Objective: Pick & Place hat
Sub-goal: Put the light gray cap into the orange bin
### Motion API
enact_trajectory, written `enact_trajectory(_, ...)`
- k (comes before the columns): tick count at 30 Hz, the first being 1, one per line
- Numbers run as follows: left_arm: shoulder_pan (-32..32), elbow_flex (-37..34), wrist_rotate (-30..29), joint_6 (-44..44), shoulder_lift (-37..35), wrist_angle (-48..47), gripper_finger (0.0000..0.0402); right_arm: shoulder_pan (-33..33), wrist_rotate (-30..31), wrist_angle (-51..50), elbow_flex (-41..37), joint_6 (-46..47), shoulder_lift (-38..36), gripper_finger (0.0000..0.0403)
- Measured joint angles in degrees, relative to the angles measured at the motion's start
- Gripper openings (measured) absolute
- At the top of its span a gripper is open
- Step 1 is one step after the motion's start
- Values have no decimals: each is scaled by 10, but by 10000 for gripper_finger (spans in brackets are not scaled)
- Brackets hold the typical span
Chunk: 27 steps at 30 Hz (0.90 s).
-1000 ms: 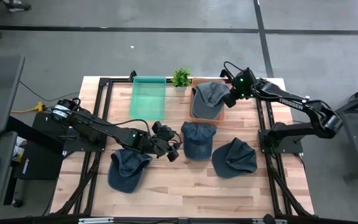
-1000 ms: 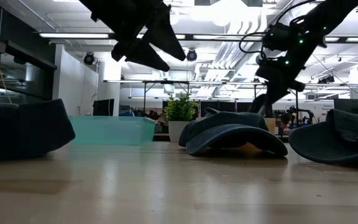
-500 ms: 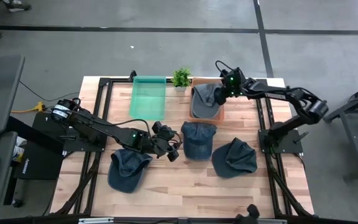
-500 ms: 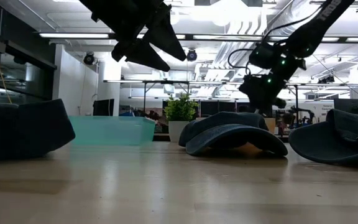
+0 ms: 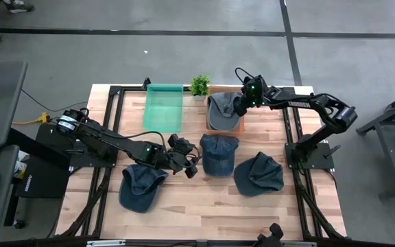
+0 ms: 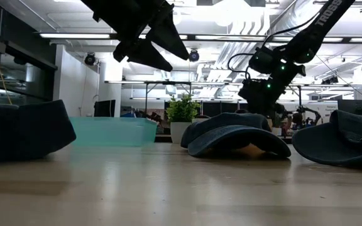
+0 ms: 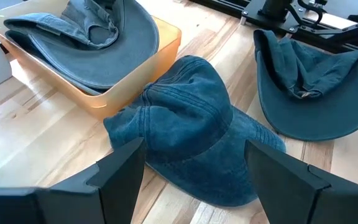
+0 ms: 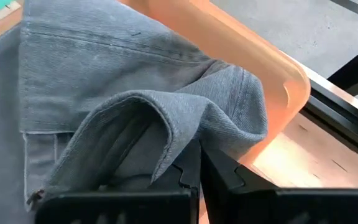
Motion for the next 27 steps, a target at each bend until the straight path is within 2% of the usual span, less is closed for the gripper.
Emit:
enact_trajectory(5, 0, 0, 0, 0, 0, -1, 270, 0, 8, -19, -1, -11, -27, 0)
enact_trajectory(8, 0, 0, 1, 0, 0, -1, 270, 0, 33, -38, -1, -20, -47, 2)
enact_trajectory(12, 0, 0, 1, 0, 0, -1, 270, 0, 55, -58, -1, -35, -76, 25)
enact_trajectory(16, 0, 0, 2, -2, 0, -1, 270, 0, 66, -71, -1, -49, -101, 74)
enact_trajectory(21, 0, 0, 8, -4, 0, -1, 270, 0, 97, -94, -1, -53, -130, 155)
enact_trajectory(27, 0, 0, 12, -3, 0, -7, 270, 0, 92, -152, -1, -70, -179, 234)
